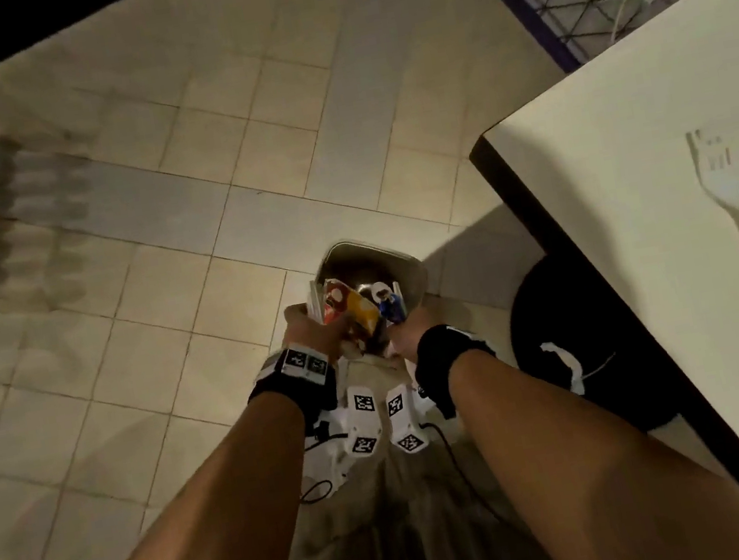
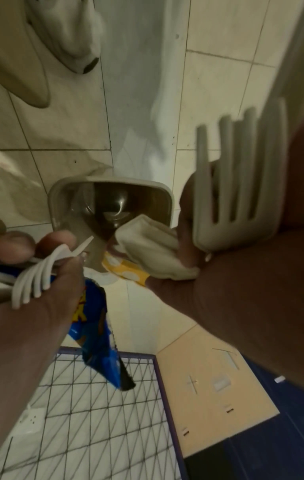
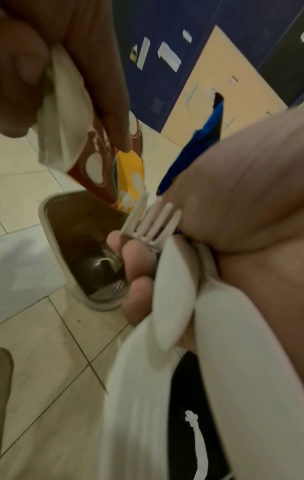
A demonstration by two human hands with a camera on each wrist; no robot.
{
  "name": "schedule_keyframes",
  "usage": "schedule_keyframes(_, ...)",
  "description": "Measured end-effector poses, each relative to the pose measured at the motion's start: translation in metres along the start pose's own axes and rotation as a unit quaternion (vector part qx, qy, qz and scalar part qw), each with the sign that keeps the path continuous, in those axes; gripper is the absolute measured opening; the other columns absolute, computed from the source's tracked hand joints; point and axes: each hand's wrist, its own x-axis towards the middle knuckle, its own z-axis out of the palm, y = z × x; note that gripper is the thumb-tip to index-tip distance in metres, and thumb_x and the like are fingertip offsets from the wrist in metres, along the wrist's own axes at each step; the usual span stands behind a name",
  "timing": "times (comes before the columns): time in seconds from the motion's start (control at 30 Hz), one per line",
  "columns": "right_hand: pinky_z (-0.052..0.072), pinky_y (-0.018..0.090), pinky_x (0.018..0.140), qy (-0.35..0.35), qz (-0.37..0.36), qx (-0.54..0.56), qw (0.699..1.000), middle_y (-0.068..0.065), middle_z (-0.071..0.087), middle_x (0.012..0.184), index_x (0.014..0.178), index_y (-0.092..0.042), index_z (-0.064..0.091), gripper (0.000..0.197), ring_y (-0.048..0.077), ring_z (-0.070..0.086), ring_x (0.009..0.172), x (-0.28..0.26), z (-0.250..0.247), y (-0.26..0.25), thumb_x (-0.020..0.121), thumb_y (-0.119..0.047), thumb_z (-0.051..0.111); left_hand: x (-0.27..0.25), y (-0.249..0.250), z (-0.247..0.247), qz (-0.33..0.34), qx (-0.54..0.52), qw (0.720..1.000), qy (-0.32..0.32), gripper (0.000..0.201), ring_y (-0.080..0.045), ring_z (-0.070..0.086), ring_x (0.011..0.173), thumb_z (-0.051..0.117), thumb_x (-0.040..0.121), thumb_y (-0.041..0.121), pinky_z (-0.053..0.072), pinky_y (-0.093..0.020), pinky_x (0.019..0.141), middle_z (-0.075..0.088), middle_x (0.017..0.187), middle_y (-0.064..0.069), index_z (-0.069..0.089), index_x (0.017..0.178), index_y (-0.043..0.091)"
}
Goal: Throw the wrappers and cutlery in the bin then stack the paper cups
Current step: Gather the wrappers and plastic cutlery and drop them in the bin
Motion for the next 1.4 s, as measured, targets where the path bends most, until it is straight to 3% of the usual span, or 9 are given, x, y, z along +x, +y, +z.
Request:
schedule_keyframes(0.3,0.042,0.021,0.04,-0.019,0.086,0.037,0.995,0.017,0.064,0.07,0.109,-0.001,0.063,0.015,0.02,0.056,0.045,0.083,0.006,0.017,0.097,-0.001,0.053,0.091,-0.003,0.06,-0.018,0.128,0.991,-0.044,0.078,-0.034,0.064,0.102,0.076,0.075,0.051,0.054,-0.048,0.095,0.065,0.118,-0.013,0.046,0.137,0.013)
schedule_keyframes(0.43,0.038,0.018,0.036,-0.031,0.089,0.087,0.992,0.014,0.059,0.068,0.099,-0.001,0.06,0.015,0.018,0.051,0.04,0.097,0.008,0.02,0.094,-0.013,0.068,0.112,0.0,0.075,0.003,0.19,0.979,-0.07,0.066,-0.034,0.068,0.096,0.069,0.086,0.055,0.056,-0.035,0.08,0.067,0.104,-0.011,0.06,0.127,0.005)
schedule_keyframes(0.63,0.045,0.031,0.056,-0.017,0.056,0.121,0.991,0.012,0.06,0.075,0.1,-0.003,0.063,0.022,0.026,0.055,0.063,0.102,0.014,0.006,0.089,-0.019,0.073,0.106,0.01,0.069,0.096,0.267,0.952,-0.113,0.06,-0.041,0.064,0.113,0.057,0.093,0.053,0.055,-0.042,0.096,0.064,0.127,-0.019,0.049,0.144,0.024)
schedule_keyframes(0.77,0.044,0.022,0.042,-0.047,0.061,0.119,0.99,0.011,0.055,0.067,0.084,-0.002,0.057,0.021,0.023,0.053,0.058,0.097,0.007,-0.004,0.092,-0.015,0.071,0.103,0.02,0.058,0.117,0.268,0.952,-0.091,0.057,-0.041,0.066,0.114,0.066,0.09,0.043,0.055,-0.041,0.093,0.068,0.125,-0.02,0.052,0.139,0.017)
schedule_keyframes(0.87,0.061,0.035,0.069,-0.064,0.069,0.177,0.98,0.015,0.059,0.097,0.113,-0.003,0.054,0.039,0.031,0.063,0.087,0.1,0.008,-0.014,0.089,-0.025,0.075,0.103,0.023,0.048,0.094,0.24,0.963,-0.082,0.058,-0.041,0.061,0.12,0.065,0.094,0.035,0.049,-0.041,0.096,0.063,0.131,-0.022,0.046,0.143,0.013)
schedule_keyframes(1.0,0.059,0.047,0.09,0.007,0.037,0.177,0.983,0.013,0.063,0.107,0.123,-0.005,0.06,0.051,0.032,0.065,0.097,0.1,0.015,-0.018,0.086,-0.039,0.07,0.096,0.022,0.039,0.089,0.214,0.971,-0.057,0.051,-0.039,0.06,0.121,0.06,0.095,0.033,0.048,-0.038,0.097,0.063,0.133,-0.02,0.05,0.14,0.011)
schedule_keyframes(1.17,0.052,0.039,0.087,0.02,-0.02,0.083,0.996,0.007,0.06,0.099,0.108,-0.008,0.066,0.049,0.03,0.06,0.098,0.073,0.012,-0.019,0.084,-0.05,0.059,0.052,0.027,0.019,0.095,0.23,0.965,-0.087,0.049,-0.037,0.055,0.131,0.061,0.097,0.019,0.047,-0.036,0.1,0.058,0.144,-0.018,0.05,0.144,0.009)
schedule_keyframes(1.27,0.039,0.031,0.077,0.025,-0.054,0.008,0.998,0.003,0.057,0.092,0.093,-0.017,0.066,0.024,0.024,0.054,0.09,0.042,0.01,-0.019,0.096,-0.036,0.053,0.018,0.024,-0.001,0.052,0.115,0.989,-0.071,0.043,-0.042,0.063,0.122,0.063,0.095,0.027,0.057,-0.035,0.081,0.065,0.132,-0.025,0.063,0.132,0.004)
schedule_keyframes(1.4,0.045,0.032,0.086,0.005,-0.083,-0.026,0.996,0.013,0.062,0.115,0.113,-0.014,0.062,0.03,0.03,0.06,0.104,-0.028,0.004,-0.017,0.092,-0.034,0.053,-0.031,0.018,-0.041,0.056,0.071,0.995,-0.052,0.067,-0.036,0.068,0.112,0.059,0.068,0.05,0.055,-0.051,0.1,0.074,0.117,-0.017,0.07,0.126,0.019)
